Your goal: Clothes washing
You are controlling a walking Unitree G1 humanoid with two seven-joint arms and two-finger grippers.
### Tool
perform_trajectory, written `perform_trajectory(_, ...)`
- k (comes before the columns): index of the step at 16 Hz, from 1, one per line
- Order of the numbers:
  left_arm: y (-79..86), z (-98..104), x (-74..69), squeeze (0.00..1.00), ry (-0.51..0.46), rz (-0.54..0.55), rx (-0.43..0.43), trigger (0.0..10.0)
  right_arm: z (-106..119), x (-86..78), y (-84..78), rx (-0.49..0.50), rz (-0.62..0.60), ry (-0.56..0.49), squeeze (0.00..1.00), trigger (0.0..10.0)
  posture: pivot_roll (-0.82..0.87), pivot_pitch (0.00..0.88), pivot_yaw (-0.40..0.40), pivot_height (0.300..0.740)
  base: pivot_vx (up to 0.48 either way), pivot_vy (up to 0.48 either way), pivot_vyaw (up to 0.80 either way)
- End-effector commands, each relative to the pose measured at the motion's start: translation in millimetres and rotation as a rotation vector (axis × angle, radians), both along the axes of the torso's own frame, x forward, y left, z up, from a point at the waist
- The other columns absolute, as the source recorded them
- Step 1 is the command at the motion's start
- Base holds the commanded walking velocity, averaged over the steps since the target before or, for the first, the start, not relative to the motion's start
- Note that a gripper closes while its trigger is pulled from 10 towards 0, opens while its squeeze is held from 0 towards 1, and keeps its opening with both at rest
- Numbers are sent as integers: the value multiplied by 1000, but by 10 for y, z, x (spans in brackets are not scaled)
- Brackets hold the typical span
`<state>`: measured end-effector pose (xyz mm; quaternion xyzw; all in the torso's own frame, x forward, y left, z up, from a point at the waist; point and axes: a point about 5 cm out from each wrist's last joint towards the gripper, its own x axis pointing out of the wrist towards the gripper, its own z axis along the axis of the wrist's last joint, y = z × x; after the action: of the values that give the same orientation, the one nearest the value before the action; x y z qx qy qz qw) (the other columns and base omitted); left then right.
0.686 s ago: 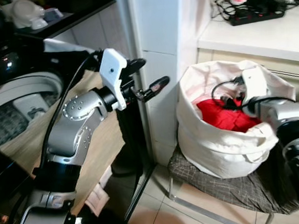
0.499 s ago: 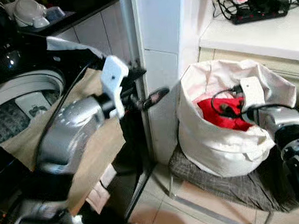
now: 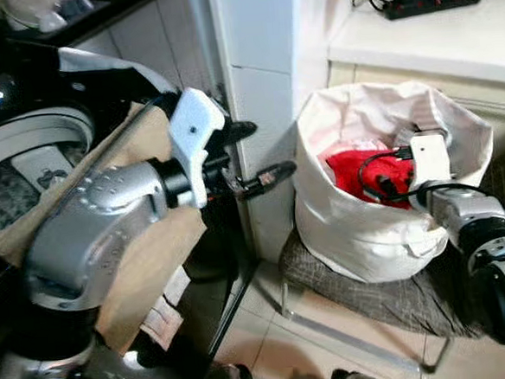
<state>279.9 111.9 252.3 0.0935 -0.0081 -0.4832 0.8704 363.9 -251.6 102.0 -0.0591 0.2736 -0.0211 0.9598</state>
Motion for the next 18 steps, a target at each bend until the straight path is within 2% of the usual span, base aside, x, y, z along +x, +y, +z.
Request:
perform_trajectory(1,34,96,-36,0,-11,7,12,10000,-216,-117,26,19,-15,91,0,10000,277,152,106,740,0,0,0)
perform_trajectory(4,49,153,-90,0,-17,17,38,10000,-272,-136,79,15,-8,113,0,10000,304,164,106,740,0,0,0)
perform_trajectory(10,95,240,-84,0,-17,98,61,10000,-394,-197,148,-4,16,156,0,10000,326,175,106,740,0,0,0)
perform_trajectory(11,111,238,-79,0,-13,117,67,10000,-407,-204,147,1,-5,159,0,4863,329,179,111,740,0,0,0)
perform_trajectory(12,115,240,-78,0,-12,121,67,10000,-406,-204,143,1,-9,158,0,4863,329,179,111,740,0,0,0)
perform_trajectory(13,125,243,-80,0,-10,132,72,10000,-404,-202,141,4,-21,148,0,0,331,178,110,740,0,0,0)
perform_trajectory(18,93,298,-73,0,-12,135,46,10000,-344,-161,128,-5,-33,106,0,0,317,173,110,740,0,0,0)
